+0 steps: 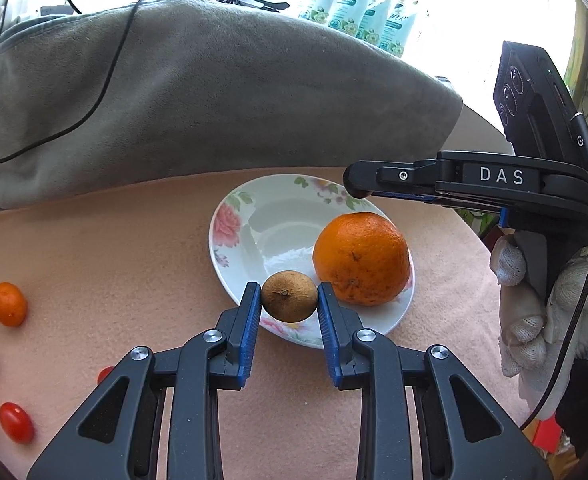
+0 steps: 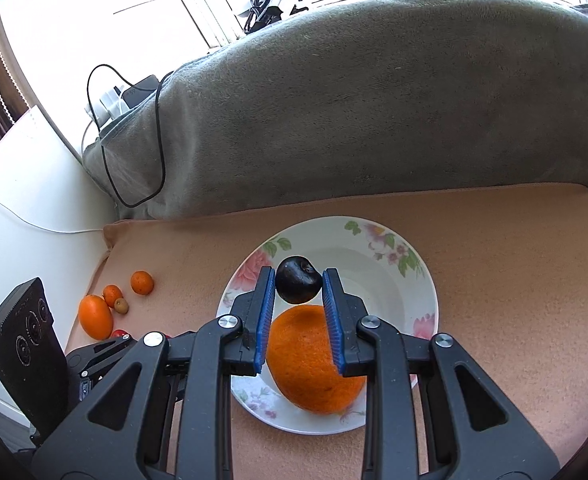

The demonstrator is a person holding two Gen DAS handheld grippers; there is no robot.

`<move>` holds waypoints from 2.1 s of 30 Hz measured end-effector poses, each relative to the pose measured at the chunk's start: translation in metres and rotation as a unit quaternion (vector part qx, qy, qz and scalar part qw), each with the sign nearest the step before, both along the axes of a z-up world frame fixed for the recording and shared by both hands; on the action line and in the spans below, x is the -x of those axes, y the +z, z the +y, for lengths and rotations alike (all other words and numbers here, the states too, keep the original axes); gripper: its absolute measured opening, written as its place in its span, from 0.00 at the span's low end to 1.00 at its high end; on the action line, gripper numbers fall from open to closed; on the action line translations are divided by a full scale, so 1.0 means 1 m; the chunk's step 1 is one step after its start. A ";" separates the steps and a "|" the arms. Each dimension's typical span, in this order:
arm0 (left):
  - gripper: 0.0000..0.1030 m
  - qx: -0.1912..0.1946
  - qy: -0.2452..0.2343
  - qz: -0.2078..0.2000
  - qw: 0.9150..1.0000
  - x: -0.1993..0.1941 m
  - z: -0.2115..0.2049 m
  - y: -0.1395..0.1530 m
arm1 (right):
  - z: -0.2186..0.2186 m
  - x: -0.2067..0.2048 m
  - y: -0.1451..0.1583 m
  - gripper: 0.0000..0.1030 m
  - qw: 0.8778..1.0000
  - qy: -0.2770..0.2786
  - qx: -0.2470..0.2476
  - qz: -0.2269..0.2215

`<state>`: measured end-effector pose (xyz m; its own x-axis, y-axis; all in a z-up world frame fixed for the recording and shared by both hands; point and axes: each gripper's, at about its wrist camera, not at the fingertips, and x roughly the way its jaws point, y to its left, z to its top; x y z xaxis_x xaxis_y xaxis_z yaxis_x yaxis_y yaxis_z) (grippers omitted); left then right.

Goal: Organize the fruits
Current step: 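Carry the plum with the right tool while the left tool carries the kiwi to the plate, then open the right tool over the plate while the left tool releases the kiwi, then move both tools toward another large orange on the table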

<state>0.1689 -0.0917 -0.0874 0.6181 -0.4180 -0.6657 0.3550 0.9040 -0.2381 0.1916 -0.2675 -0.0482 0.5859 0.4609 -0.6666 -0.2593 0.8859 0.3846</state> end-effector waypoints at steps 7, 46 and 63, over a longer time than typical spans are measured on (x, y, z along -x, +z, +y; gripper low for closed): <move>0.26 -0.001 -0.003 0.004 1.000 -0.003 -0.005 -0.001 | -0.006 -0.006 -0.005 0.25 1.000 -0.013 -0.006 0.006; 0.68 0.013 0.035 -0.028 0.999 0.029 0.026 0.027 | 0.010 0.017 0.023 0.88 0.999 -0.030 -0.021 -0.020; 0.68 0.006 0.114 -0.057 0.992 0.074 0.110 0.038 | 0.080 0.036 0.031 0.88 1.000 0.021 -0.014 -0.019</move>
